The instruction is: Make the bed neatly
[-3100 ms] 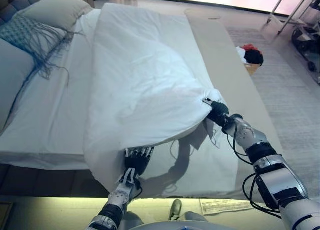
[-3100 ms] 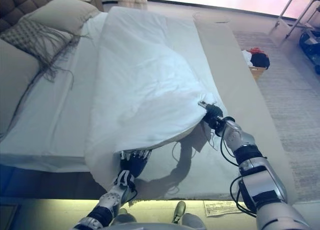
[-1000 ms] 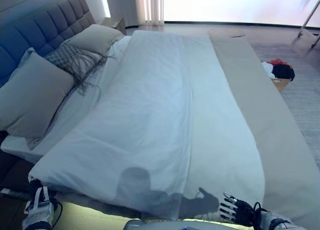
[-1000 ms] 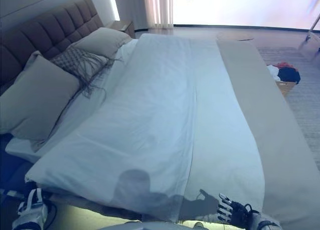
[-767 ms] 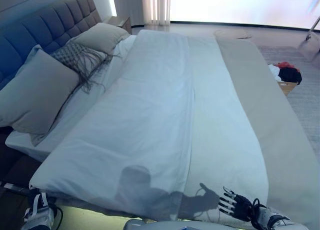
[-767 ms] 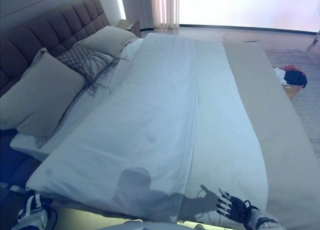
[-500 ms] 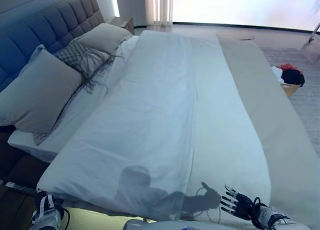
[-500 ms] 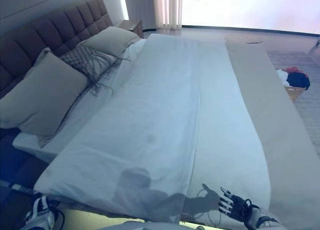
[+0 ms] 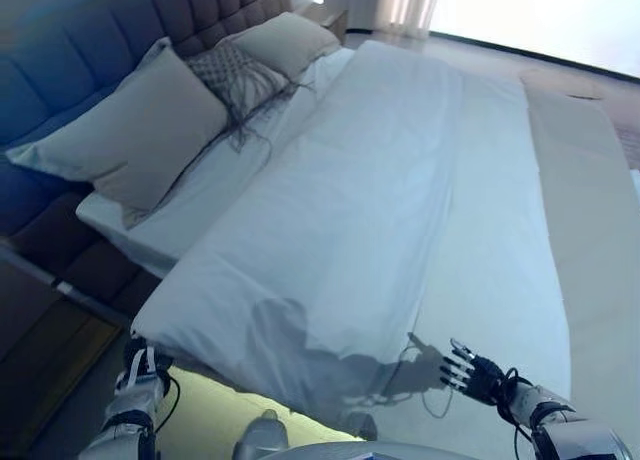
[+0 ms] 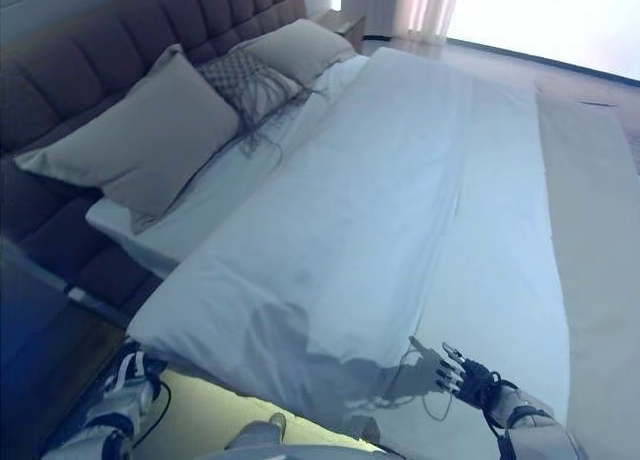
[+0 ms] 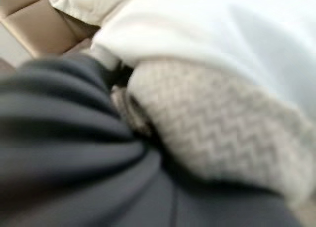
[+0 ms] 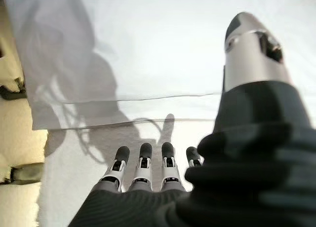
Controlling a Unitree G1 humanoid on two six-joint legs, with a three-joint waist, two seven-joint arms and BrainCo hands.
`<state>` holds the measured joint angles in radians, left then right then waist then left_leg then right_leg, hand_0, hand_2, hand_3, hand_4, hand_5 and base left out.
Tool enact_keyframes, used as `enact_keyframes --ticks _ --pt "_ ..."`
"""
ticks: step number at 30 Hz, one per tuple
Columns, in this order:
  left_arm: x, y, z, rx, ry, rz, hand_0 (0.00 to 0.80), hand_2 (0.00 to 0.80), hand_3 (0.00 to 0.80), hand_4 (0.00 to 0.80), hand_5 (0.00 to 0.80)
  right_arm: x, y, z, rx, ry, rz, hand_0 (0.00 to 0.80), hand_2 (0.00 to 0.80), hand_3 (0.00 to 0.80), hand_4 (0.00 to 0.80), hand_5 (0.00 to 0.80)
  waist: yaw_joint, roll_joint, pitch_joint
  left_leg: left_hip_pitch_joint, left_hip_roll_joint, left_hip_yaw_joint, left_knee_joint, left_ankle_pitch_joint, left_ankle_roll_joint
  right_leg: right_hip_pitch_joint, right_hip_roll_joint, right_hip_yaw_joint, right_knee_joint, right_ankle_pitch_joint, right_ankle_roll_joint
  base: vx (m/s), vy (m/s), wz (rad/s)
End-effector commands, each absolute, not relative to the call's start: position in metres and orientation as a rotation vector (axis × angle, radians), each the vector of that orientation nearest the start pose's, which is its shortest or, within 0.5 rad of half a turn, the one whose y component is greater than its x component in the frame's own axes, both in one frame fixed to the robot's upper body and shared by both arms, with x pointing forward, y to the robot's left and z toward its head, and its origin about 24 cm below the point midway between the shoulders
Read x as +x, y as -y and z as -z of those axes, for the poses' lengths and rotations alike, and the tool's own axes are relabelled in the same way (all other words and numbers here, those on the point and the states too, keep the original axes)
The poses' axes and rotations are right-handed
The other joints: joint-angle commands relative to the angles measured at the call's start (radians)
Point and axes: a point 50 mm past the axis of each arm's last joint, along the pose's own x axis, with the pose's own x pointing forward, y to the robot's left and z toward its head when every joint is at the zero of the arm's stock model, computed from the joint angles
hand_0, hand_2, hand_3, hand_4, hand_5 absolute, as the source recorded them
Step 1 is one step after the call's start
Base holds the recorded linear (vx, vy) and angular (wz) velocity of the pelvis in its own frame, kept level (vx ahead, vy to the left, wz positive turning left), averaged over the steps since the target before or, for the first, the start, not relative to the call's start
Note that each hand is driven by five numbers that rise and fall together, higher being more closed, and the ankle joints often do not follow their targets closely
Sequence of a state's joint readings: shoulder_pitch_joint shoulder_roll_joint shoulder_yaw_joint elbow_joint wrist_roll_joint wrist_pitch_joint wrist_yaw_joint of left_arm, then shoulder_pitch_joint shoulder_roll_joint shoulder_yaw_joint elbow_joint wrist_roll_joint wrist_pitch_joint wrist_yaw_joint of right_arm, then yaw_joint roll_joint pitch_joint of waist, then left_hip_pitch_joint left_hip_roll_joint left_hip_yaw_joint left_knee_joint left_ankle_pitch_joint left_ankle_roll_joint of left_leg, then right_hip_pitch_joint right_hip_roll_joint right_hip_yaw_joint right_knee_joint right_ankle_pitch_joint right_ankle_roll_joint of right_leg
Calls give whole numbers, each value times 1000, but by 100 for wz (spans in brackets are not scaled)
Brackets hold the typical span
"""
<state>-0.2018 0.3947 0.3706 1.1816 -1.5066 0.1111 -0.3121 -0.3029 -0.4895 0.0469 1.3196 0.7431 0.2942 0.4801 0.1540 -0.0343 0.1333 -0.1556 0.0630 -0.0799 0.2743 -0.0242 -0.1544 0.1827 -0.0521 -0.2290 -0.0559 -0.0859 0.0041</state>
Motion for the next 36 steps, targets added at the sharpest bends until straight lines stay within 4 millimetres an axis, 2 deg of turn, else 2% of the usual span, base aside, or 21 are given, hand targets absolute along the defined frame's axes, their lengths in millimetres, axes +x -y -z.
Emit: enact_keyframes --ticks 1,2,3,5,6,8,10,12,15,20,26,30,31,32,36 --pt "124 -403 60 -1172 76 -1021 800 800 800 800 800 163 320 97 579 -1001 225 0 0 0 0 0 31 23 26 -43 -4 288 -270 181 33 62 34 -75 94 -91 38 -304 14 -1" --pt "124 -402 61 -1172 70 -1020 800 800 800 800 800 157 323 99 590 -1002 244 0 0 0 0 0 20 19 25 -47 15 328 -232 171 31 59 29 -94 97 -94 33 -285 16 33" --pt "123 -401 63 -1178 69 -1041 800 800 800 800 800 148 327 100 605 -1004 274 0 0 0 0 0 5 2 23 -37 33 330 -165 125 26 49 10 -102 107 -105 26 -236 35 69" --pt "115 -399 68 -1188 82 -1091 800 800 800 800 800 144 331 99 614 -1012 296 0 0 0 0 0 0 -15 35 -42 61 280 -21 86 44 16 -19 -120 132 -88 19 -288 121 66" --pt "106 -396 74 -1197 85 -1129 800 800 800 800 800 142 335 98 621 -1017 312 0 0 0 0 0 -7 -23 39 -19 68 231 28 56 50 -4 -38 -112 153 -80 21 -242 246 12" --pt "89 -392 83 -1208 83 -1202 800 800 800 800 800 135 339 99 614 -1035 340 0 0 0 0 0 -22 -19 34 61 77 163 16 39 56 -42 -57 -91 194 -80 25 -114 295 -47" --pt "78 -388 89 -1198 52 -1246 800 800 800 800 800 130 341 100 608 -1044 375 0 0 0 0 0 -39 0 15 161 87 147 -87 28 48 -72 -61 -83 227 -89 29 -71 288 -75" --pt "75 -387 91 -1180 12 -1247 800 800 800 800 800 125 343 101 623 -1041 416 0 0 0 0 0 -44 14 4 202 86 158 -170 17 39 -85 -70 -93 238 -83 37 -100 255 -15" --pt "66 -392 89 -1153 -26 -1245 800 800 800 800 800 116 348 101 619 -1055 439 0 0 0 0 0 -38 21 2 228 71 146 -210 -11 32 -84 -95 -96 219 -56 63 -113 185 54" --pt "56 -402 83 -1134 -53 -1235 800 800 800 800 800 124 349 97 606 -1034 400 0 0 0 0 0 -28 32 0 247 46 135 -249 -24 40 -74 -112 -107 179 -24 83 -79 151 41" --pt "78 -393 86 -1144 -133 -1134 800 800 800 800 800 131 345 97 587 -1034 359 0 0 0 0 0 -25 29 4 242 22 139 -225 -51 57 -73 -128 -106 168 -16 94 -70 83 7" --pt "81 -386 91 -1154 -182 -1122 800 800 800 800 800 135 343 97 590 -1031 345 0 0 0 0 0 -24 26 8 243 16 143 -211 -66 65 -67 -130 -98 161 -12 98 -40 21 7" --pt "80 -384 93 -1162 -199 -1117 439 439 439 439 439 135 342 97 593 -1032 344 0 0 0 0 0 -24 25 8 245 15 145 -210 -68 66 -65 -130 -96 159 -11 99 -19 5 7" --pt "80 -381 95 -1168 -224 -1110 0 0 0 0 0 135 341 97 596 -1033 346 0 0 0 0 0 -25 24 8 247 14 145 -211 -69 68 -63 -129 -93 155 -9 100 0 0 0" --pt "73 -363 109 -1159 -397 -1090 0 0 0 0 0 132 337 102 613 -1047 347 0 0 0 0 0 -29 20 0 265 15 153 -238 -65 72 -50 -124 -86 130 1 105 13 -11 2"
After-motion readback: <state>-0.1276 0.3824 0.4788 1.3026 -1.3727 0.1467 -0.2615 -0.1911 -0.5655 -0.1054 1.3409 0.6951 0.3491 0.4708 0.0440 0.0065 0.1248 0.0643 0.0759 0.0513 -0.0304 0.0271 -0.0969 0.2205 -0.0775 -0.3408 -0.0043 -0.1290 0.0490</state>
